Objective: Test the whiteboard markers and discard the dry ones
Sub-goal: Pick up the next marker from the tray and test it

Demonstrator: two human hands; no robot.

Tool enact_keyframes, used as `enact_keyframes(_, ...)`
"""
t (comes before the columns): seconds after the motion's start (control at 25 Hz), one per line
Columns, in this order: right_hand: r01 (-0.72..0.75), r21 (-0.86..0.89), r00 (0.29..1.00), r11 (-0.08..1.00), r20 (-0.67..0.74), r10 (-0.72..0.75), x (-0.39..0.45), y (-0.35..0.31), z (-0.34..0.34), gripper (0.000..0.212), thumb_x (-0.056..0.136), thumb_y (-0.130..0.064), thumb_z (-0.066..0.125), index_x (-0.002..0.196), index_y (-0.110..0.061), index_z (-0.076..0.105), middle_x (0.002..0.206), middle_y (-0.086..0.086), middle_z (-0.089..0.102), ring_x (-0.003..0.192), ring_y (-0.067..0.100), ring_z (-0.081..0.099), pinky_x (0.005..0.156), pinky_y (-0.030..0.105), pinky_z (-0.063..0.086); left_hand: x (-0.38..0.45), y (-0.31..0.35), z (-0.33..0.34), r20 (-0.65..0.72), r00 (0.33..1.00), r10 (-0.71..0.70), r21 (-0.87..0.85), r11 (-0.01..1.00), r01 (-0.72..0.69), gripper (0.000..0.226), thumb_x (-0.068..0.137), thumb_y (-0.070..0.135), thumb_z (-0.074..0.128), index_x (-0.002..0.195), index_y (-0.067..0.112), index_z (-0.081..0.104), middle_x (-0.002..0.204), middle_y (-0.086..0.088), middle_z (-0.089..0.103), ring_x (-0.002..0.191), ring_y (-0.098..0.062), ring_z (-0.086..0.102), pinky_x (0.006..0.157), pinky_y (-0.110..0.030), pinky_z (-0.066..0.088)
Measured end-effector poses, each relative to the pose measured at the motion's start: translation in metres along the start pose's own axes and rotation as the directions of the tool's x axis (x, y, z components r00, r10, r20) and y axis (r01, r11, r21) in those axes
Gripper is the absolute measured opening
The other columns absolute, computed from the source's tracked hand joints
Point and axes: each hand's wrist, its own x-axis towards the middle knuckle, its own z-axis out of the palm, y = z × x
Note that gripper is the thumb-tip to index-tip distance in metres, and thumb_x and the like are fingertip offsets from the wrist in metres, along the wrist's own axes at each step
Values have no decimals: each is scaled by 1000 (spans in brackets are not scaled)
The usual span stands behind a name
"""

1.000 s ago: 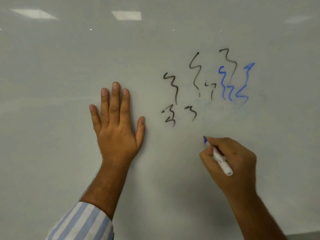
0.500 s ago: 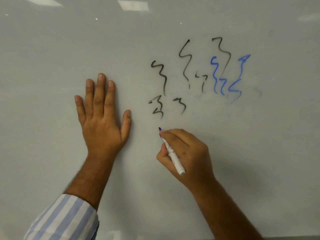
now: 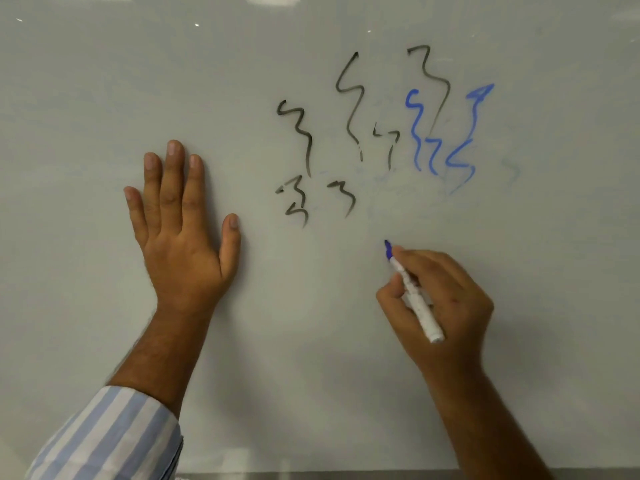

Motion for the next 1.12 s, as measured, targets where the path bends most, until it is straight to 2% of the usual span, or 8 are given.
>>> enact_keyframes(0.24, -45, -65, 997, 997, -61, 41, -6, 7, -7, 16, 86, 3, 64, 95, 6, 77, 93, 12, 74, 79, 20, 69, 77, 27, 58, -4, -4, 0, 22, 1000, 14, -5, 1000, -13, 71, 105, 38, 47, 166, 8, 24, 173, -15, 21, 161, -39, 15, 130, -61, 9)
enact_keyframes(0.4, -105, -21, 986, 994, 128, 107, -30, -13, 1, 16, 81, -2, 66, 91, -3, 78, 83, 2, 70, 69, 13, 62, 64, 32, 57, -8, -7, 0, 43, 999, 31, -1, 1000, -31, 71, 106, 41, 46, 165, 7, 25, 173, -15, 21, 161, -39, 15, 130, -62, 10)
enact_keyframes(0.48, -122, 48, 981, 991, 160, 113, -31, -31, 13, 18, 83, -2, 67, 96, -3, 78, 88, 2, 71, 75, 14, 65, 67, 34, 58, -9, -10, -1, 56, 997, 46, -6, 999, -46, 72, 106, 42, 46, 165, 8, 25, 173, -15, 21, 161, -38, 15, 130, -62, 10)
enact_keyframes(0.64, 91, 52, 968, 994, 230, -101, -15, -75, 54, 30, 97, -9, 59, 121, -2, 77, 109, 8, 75, 95, 23, 74, 86, 31, 61, -13, -13, -3, 73, 995, 73, -13, 997, -73, 75, 106, 45, 49, 166, 9, 23, 173, -12, 17, 162, -33, 11, 130, -60, 8)
enact_keyframes(0.72, 132, 7, 972, 991, 198, -131, -6, -84, 72, 32, 99, -10, 57, 122, -2, 78, 110, 10, 77, 95, 24, 76, 85, 31, 62, -14, -15, -3, 87, 993, 80, -17, 997, -79, 75, 105, 45, 50, 166, 9, 24, 173, -12, 17, 162, -32, 10, 130, -59, 8)
enact_keyframes(0.88, 63, -59, 996, 996, 67, -59, -19, -70, 66, 28, 90, -3, 63, 113, 0, 80, 103, 9, 78, 86, 23, 76, 74, 35, 64, -18, -19, -5, 96, 991, 99, -25, 995, -97, 74, 104, 45, 52, 165, 9, 28, 173, -12, 20, 162, -32, 11, 130, -59, 10)
enact_keyframes(1.0, -9, -44, 987, 999, 161, 16, -43, -62, 51, 24, 85, -2, 69, 105, -2, 82, 93, 5, 77, 77, 18, 73, 66, 35, 62, -20, -19, -5, 99, 990, 102, -25, 995, -100, 75, 104, 45, 53, 166, 12, 25, 173, -10, 19, 162, -28, 9, 130, -58, 10)
enact_keyframes(1.12, -248, 132, 948, 960, 240, 212, -58, -63, 41, 18, 87, -7, 70, 100, -8, 82, 89, -1, 78, 77, 15, 75, 67, 38, 63, -24, -19, -8, 135, 985, 106, -37, 994, -102, 75, 104, 46, 53, 166, 11, 26, 173, -10, 18, 162, -28, 8, 131, -57, 9)
